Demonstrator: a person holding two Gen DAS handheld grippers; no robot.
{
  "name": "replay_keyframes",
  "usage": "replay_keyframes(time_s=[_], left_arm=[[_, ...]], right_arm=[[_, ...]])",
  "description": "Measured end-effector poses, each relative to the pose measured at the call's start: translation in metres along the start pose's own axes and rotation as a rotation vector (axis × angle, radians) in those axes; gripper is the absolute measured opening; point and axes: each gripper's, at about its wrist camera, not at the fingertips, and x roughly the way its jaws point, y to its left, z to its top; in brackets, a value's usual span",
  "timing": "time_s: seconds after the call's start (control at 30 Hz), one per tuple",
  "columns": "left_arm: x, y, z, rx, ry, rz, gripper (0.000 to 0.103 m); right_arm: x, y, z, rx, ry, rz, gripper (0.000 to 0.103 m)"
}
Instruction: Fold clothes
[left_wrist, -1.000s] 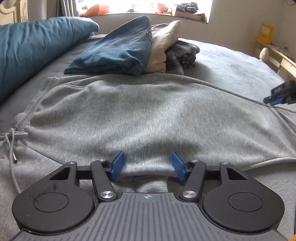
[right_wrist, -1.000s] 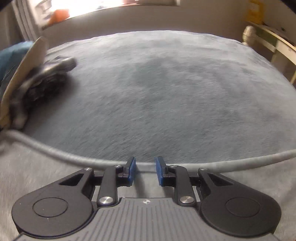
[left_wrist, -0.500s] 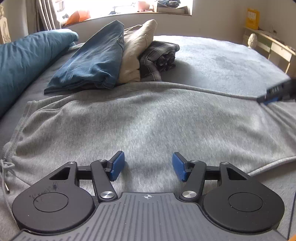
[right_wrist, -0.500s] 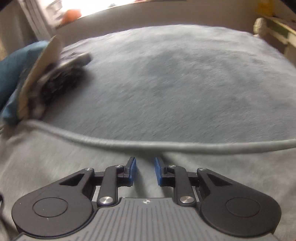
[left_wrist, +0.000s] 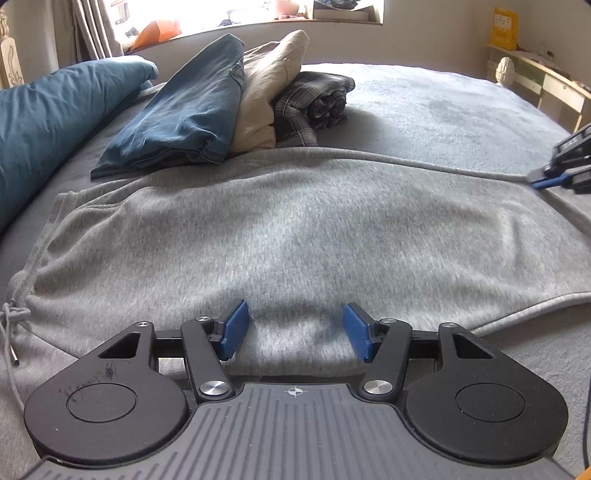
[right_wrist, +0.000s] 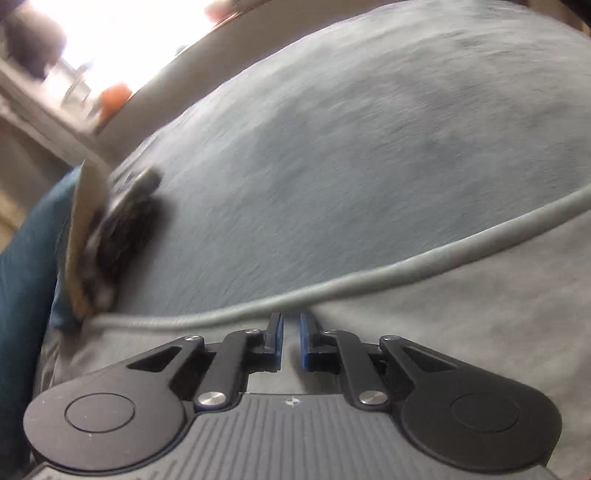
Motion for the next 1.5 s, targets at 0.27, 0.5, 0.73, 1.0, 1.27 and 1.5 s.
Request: replay_keyframes(time_s=[0.27,0.5,0.73,1.0,1.27,1.5], left_arm=[[0.002,0.004,-0.001,-0.016,0.001,-0.009,0.058],[-0.008,0.008,-0.003,-0.024,0.002,-0.022,0.058],[-0.010,0.008,-0.004,-0.022,0.003,-0.007,0.058],[-0.023,0.036,-0.010,-0.081,0.000,0.014,0.058],[-0.063,0.087,-0.023,-0.233,-0.020,0.036,0.058],[-0.119,0.129,-0.069,-0.316,0.027,0.055,0.058]], right_arm=[[-0.023,-0.065,-0.005,-0.022,0.029,-0.026,0.000],[-0.075,-0.125,0.020,0.212,-0.148,-0.112,0.022],[-0.086,-0.148,0.032,0.203,-0.238,-0.502,0.031],[-0.123,-0.146,-0.027,0.224,-0.209,-0.506,0.035],[-0.179,-0.053,-0.078,-0.016,-0.383,-0.447,0.037],[-0.139,0.068,-0.119,-0.253,-0.174,-0.112,0.043]])
